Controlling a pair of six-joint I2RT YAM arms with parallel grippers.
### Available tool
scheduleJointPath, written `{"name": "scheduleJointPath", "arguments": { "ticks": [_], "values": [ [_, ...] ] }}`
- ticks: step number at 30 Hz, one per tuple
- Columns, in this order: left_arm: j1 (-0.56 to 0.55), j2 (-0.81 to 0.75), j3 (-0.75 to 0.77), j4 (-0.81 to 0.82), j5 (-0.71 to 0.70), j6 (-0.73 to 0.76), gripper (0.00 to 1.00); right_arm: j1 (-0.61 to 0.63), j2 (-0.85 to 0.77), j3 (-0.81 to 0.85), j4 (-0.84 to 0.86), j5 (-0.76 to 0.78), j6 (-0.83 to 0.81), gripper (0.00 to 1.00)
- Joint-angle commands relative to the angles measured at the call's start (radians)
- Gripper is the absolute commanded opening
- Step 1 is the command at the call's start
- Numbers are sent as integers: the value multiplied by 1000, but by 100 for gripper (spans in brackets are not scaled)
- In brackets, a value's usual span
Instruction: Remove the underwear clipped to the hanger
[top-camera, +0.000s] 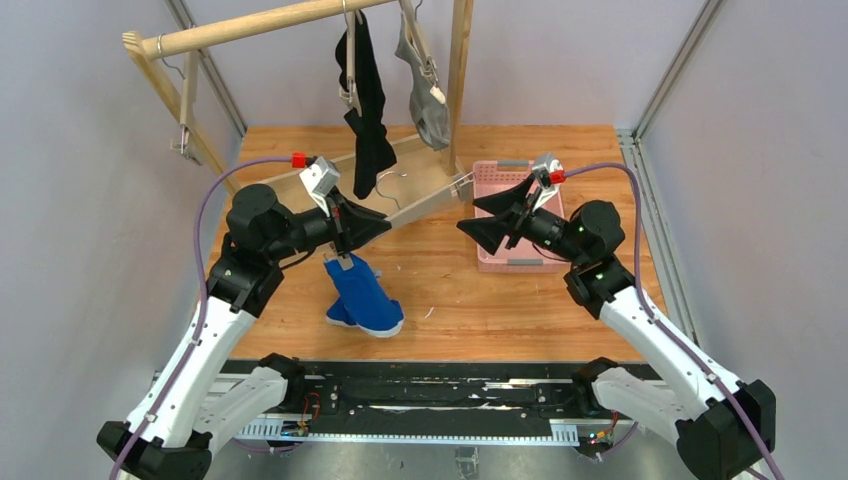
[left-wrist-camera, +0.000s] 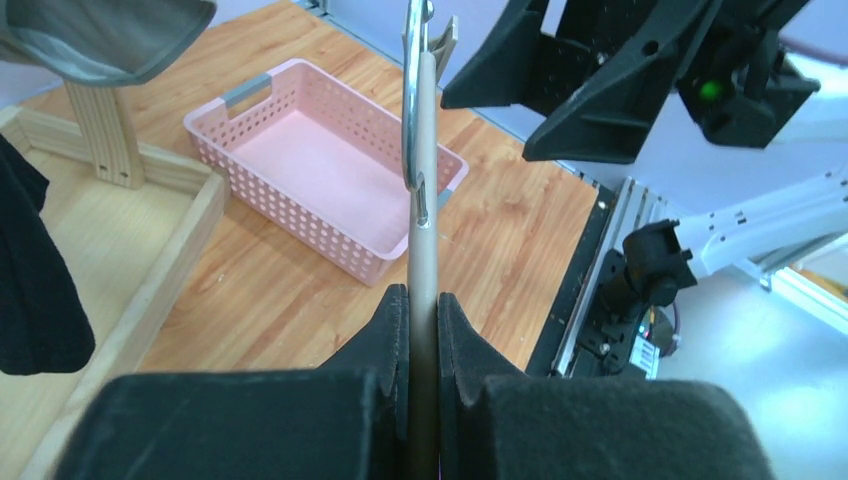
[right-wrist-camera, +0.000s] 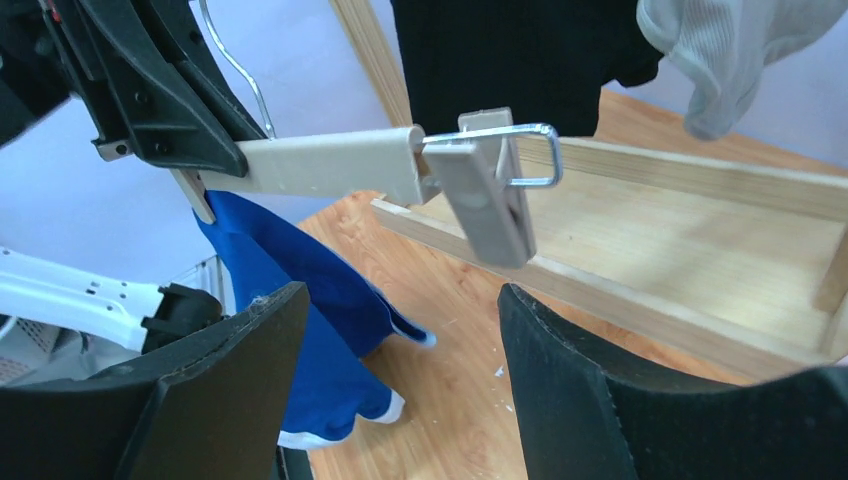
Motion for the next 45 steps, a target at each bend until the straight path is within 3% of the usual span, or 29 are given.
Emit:
{"name": "scheduleJointPath", "arguments": {
  "ticks": [1,7,15,24,41,45],
  "values": [
    [-5,-32,-55,273,-56,-134,0,23,-6,-72,284,57,207,71],
    [-11,-81,-71,300,-87,-162,0,40,51,-98,475,26,287,69],
    [-23,-117,-82,357,-108,-219,0,70,238,-126,880,-16,463,69],
    [-56,-64,-87,409,-109,-227,0,112,428,-19,1079,-26,492,67],
    [-126,3,-109,500,-164,-249,0,156,497,118,1104,-21,491,61],
    [-149,19,-126,557,-199,-267,0,162,513,139,1104,-24,501,45]
  ]
}}
